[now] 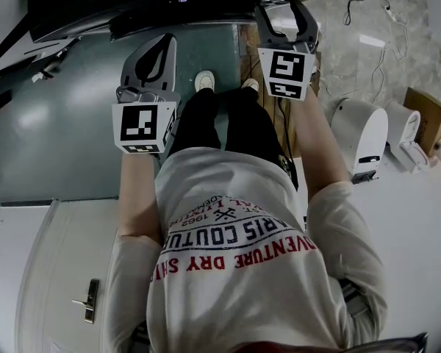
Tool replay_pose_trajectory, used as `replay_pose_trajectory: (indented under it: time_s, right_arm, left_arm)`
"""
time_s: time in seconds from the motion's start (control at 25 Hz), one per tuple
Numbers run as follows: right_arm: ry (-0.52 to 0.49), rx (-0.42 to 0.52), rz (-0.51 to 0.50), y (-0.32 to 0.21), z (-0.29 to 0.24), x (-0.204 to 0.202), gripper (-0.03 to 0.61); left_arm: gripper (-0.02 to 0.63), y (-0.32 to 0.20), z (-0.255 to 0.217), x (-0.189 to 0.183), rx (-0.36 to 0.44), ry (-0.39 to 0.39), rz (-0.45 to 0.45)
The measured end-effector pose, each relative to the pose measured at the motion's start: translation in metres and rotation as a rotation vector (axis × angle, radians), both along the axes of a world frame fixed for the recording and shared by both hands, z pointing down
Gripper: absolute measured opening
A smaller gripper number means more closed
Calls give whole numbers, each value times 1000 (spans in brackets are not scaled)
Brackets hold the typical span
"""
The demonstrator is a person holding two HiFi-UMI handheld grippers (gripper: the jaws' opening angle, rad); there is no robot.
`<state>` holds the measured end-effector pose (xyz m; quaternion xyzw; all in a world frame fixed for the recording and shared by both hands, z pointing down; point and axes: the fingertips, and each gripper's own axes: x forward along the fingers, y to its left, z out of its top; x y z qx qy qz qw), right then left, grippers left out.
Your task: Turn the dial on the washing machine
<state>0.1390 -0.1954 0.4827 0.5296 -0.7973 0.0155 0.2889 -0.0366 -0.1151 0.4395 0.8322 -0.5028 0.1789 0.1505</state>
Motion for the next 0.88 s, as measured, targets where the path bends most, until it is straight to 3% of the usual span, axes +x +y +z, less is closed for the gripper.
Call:
replay_pose_trajectory:
  time_s: [0.32,0.52,0.88]
  right_arm:
    - [-193,-66,91,-1,4,9,270]
    - [-249,-82,99,-1,4,11,272]
    - [5,72,-23,10,-11,-9,299]
  left_arm:
    - [16,4,5,4,-9,4,8]
    - [15,5,4,8,-9,8,15]
    - [15,3,1,7,-10,10,14]
